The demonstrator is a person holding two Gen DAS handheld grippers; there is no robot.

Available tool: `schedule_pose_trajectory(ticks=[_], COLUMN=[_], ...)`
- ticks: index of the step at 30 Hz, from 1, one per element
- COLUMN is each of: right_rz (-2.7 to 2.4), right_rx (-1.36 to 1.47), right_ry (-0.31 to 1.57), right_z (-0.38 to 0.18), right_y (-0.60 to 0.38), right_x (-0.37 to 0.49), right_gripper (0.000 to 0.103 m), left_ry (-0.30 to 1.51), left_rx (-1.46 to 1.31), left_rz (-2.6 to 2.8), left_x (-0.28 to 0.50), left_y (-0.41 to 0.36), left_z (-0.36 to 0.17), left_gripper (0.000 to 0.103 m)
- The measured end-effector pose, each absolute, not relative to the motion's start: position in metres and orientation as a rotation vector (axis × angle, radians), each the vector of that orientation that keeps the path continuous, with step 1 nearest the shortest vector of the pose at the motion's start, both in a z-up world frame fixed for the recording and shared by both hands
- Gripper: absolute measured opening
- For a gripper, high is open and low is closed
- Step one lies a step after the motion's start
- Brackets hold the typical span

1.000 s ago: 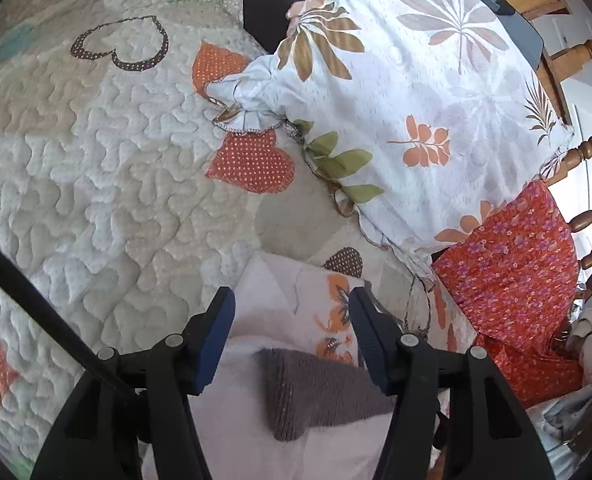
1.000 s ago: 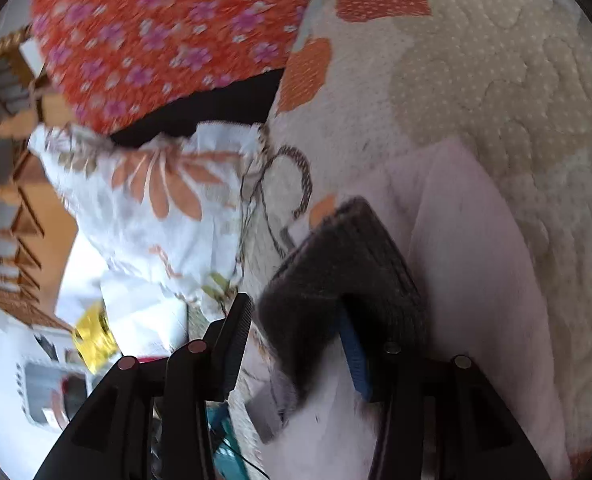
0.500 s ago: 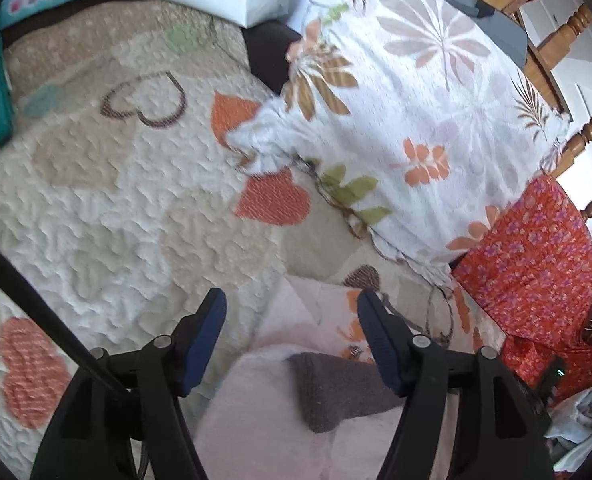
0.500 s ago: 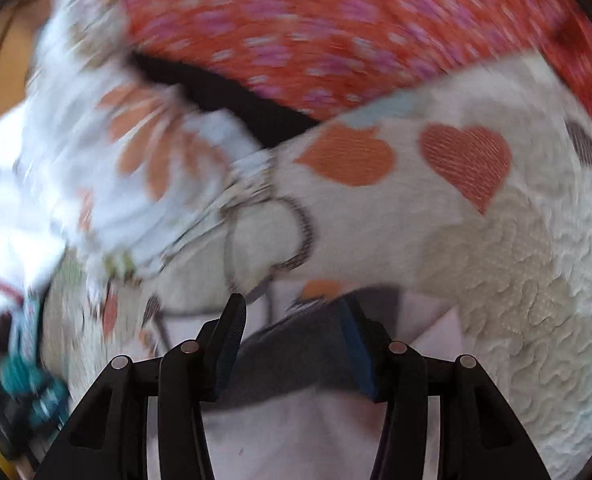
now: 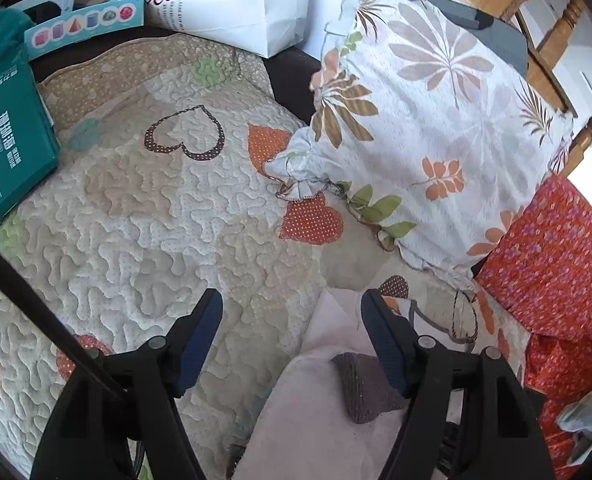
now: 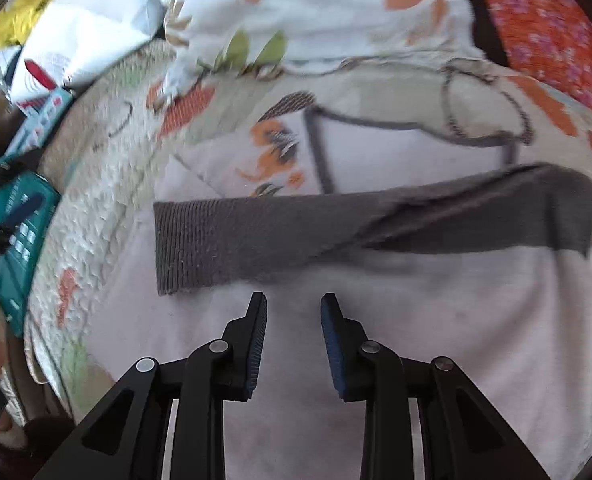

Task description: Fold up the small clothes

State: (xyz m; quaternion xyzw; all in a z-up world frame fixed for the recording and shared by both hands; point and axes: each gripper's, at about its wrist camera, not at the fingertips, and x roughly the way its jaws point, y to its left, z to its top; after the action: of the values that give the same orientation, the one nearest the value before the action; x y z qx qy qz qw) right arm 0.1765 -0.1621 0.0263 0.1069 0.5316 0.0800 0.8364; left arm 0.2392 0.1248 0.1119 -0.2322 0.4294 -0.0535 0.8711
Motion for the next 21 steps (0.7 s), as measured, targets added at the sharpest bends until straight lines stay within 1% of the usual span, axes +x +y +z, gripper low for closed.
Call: schedule_pose_trajectory(ticks=[9, 15, 18, 21], right_rz=[0.097, 0.046, 0.057, 0.068], right_rx=[0.254, 0.324, 0.392, 0.404], right_ry=[1.085, 1.043, 0.994, 0.938], right_z=[0.025, 0.03, 0.044, 0.066], right_y=[-0.119, -0.124, -0.137, -0.148], right_x=[0.261, 0.291, 0.283, 0.266], right_gripper=[0.031, 0.031, 0.036, 0.044], left_ry=[0.915, 0.916, 0.914, 0.913], left_rx=[-0.498, -0.494, -0.485, -0.492], left_rz=[-0.104, -0.098, -0.097, -0.091], left_x=[0.242, 0.243, 0.242, 0.241], left_y=[0.131, 0.132, 0.131, 0.133], left_z=[0.108, 0.108, 0.108, 0.109], left_gripper=[0.071, 0.071, 0.071, 0.071])
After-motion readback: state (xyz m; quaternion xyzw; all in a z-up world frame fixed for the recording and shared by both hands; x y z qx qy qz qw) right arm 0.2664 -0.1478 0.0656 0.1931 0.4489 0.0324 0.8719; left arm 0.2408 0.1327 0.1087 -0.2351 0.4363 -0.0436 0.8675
